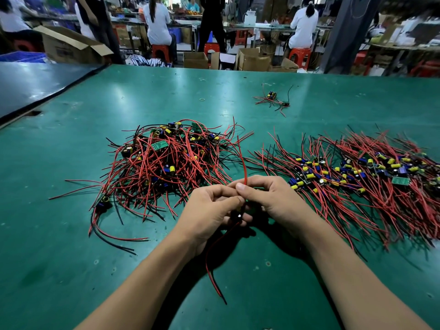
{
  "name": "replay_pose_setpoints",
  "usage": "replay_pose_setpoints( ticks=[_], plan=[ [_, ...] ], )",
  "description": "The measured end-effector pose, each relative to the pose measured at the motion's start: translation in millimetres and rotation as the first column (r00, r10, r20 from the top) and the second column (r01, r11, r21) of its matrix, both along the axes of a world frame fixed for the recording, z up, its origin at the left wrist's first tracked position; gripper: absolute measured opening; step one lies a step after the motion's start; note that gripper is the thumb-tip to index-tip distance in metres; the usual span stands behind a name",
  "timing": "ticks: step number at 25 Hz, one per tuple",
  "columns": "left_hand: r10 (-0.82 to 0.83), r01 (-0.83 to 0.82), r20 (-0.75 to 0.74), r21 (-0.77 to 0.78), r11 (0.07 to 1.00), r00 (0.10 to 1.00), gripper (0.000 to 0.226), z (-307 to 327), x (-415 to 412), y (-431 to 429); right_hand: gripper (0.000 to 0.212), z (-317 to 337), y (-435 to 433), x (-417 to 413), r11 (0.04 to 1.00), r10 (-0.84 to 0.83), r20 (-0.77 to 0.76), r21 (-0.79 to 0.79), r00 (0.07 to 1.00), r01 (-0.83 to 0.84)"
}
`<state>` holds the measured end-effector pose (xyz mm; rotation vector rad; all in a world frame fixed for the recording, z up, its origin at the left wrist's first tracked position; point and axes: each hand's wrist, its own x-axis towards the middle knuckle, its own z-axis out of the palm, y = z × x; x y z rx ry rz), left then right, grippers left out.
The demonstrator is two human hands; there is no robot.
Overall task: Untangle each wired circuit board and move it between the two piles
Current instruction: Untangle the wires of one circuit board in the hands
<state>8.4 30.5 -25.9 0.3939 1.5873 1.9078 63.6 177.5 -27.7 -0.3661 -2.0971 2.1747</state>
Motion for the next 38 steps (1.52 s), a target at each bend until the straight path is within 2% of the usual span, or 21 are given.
replay_pose_setpoints(
  ticks=[2, 3, 4, 6, 8, 10, 12, 15, 18, 21, 23, 26, 29, 31, 33, 35, 36, 37, 38],
  plan=[
    [-0.019, 0.018, -0.014, -0.029, 0.999, 1.000, 0.004, 0, 1, 1, 0.008, -1, 1, -1, 0.965, -0.109, -0.093, 0.230, 0.990, 0.128],
    [-0.029, 0.028, -0.016, -0.038, 0.999, 0.999, 0.005, 0, 1, 1, 0.006, -2, 2, -3, 0.916, -0.166, -0.153, 0.343, 0.974, 0.210],
    [-0.038, 0.038, -0.013, -0.040, 0.998, 0.999, 0.004, 0, 1, 2, 0.005, -2, 3, -4, 0.862, -0.216, -0.211, 0.417, 0.953, 0.288],
    [-0.059, 0.059, -0.004, -0.037, 0.998, 0.998, 0.001, 1, 0, 2, 0.012, -3, 3, -5, 0.801, -0.289, -0.273, 0.456, 0.918, 0.388],
    [-0.072, 0.071, -0.009, -0.038, 0.997, 0.997, 0.004, 2, 0, 3, 0.026, -4, 1, -6, 0.863, -0.323, -0.212, 0.333, 0.922, 0.379],
    [-0.075, 0.075, -0.014, -0.032, 0.997, 0.997, 0.007, 1, 1, 4, 0.034, -2, -6, -8, 0.947, -0.323, -0.042, -0.009, 0.946, 0.322],
    [-0.071, 0.071, -0.022, -0.015, 0.997, 0.997, 0.012, 0, 1, 5, 0.038, -1, -10, -12, 0.921, -0.279, 0.080, -0.258, 0.957, 0.291],
    [-0.084, 0.084, -0.008, 0.017, 0.996, 0.996, 0.015, 0, -1, 5, 0.034, 0, -10, -14, 0.904, -0.187, 0.102, -0.371, 0.977, 0.211],
    [-0.124, 0.119, 0.084, 0.069, 0.990, 0.989, 0.016, 1, -3, 3, 0.017, 2, -6, -7, 0.914, 0.016, -0.005, -0.406, 1.000, -0.017],
    [-0.199, 0.175, 0.206, 0.131, 0.976, 0.958, 0.011, 5, -5, 1, 0.018, -2, -4, -2, 0.881, 0.127, -0.085, -0.448, 0.988, -0.152],
    [-0.223, 0.194, 0.239, 0.139, 0.971, 0.945, 0.013, 6, -5, -1, 0.023, -7, -3, -5, 0.911, 0.072, -0.108, -0.397, 0.992, -0.109],
    [-0.209, 0.181, 0.254, 0.128, 0.975, 0.945, 0.013, 6, -5, -2, 0.028, -12, 4, -8, 0.988, -0.150, -0.183, -0.048, 0.972, 0.144],
    [-0.155, 0.133, 0.213, 0.114, 0.984, 0.965, 0.014, 4, -3, 2, 0.021, -12, 7, -11, 0.935, -0.205, -0.306, 0.220, 0.930, 0.279],
    [-0.126, 0.114, 0.156, 0.085, 0.990, 0.980, 0.014, 2, 0, 5, 0.029, -13, 14, -14, 0.870, -0.262, -0.319, 0.331, 0.911, 0.366],
    [-0.118, 0.114, 0.084, 0.050, 0.992, 0.989, 0.015, 1, 3, 7, 0.040, -17, 23, -14, 0.760, -0.359, -0.350, 0.429, 0.865, 0.489],
    [-0.117, 0.117, 0.020, 0.019, 0.993, 0.993, 0.016, 0, 5, 8, 0.040, -21, 26, -14, 0.676, -0.417, -0.381, 0.477, 0.825, 0.562],
    [-0.109, 0.109, -0.011, -0.002, 0.994, 0.994, 0.016, 0, 6, 8, 0.037, -21, 26, -13, 0.680, -0.430, -0.368, 0.468, 0.824, 0.564],
    [-0.091, 0.090, -0.046, -0.028, 0.996, 0.995, 0.016, -1, 6, 8, 0.036, -22, 24, -14, 0.732, -0.446, -0.319, 0.407, 0.836, 0.546],
    [-0.066, 0.061, -0.087, -0.055, 0.997, 0.994, 0.017, -2, 5, 7, 0.038, -21, 22, -15, 0.817, -0.452, -0.238, 0.276, 0.860, 0.506]
  ],
)
